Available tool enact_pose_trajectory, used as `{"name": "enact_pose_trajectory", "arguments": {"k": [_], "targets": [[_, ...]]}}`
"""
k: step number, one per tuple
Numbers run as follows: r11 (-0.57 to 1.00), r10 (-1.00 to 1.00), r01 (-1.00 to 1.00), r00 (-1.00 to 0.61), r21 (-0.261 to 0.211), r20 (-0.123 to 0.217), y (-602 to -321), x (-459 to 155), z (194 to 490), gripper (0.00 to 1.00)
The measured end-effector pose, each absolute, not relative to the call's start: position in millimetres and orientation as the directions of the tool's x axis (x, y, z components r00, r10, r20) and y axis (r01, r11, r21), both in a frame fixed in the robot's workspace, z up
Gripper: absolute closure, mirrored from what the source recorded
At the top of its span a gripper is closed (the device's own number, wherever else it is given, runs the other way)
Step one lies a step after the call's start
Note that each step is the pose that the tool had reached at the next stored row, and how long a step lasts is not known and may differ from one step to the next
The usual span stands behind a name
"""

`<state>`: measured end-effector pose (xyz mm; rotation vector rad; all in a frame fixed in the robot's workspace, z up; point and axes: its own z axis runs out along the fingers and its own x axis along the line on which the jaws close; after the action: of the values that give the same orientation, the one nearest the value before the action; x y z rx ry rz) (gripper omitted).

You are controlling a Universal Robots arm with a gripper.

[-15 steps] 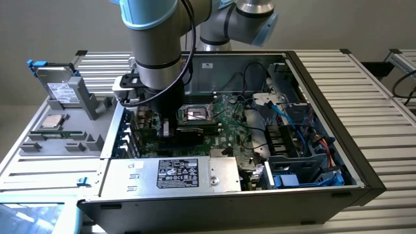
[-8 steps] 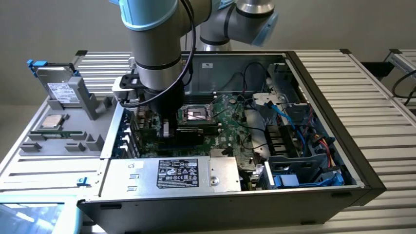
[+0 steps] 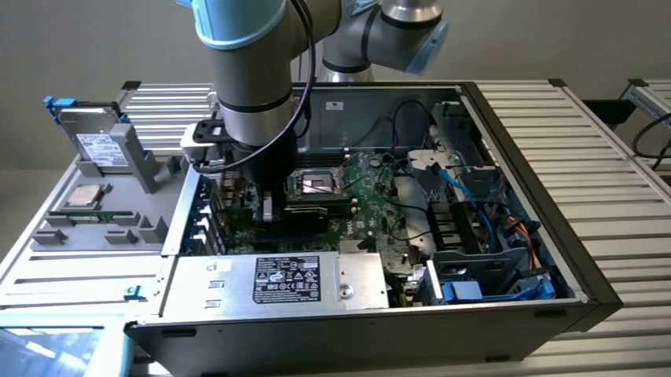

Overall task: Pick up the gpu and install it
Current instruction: 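Insert the gpu into the slot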

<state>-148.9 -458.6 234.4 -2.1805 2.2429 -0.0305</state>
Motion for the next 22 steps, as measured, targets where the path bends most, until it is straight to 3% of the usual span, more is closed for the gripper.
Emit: {"name": "enact_pose_trajectory", "arguments": {"k": [22], "targets": [[0.034, -0.999, -0.999, -0.034, -0.023, 0.004, -458.6, -149.2, 231.8, 0.71]]}}
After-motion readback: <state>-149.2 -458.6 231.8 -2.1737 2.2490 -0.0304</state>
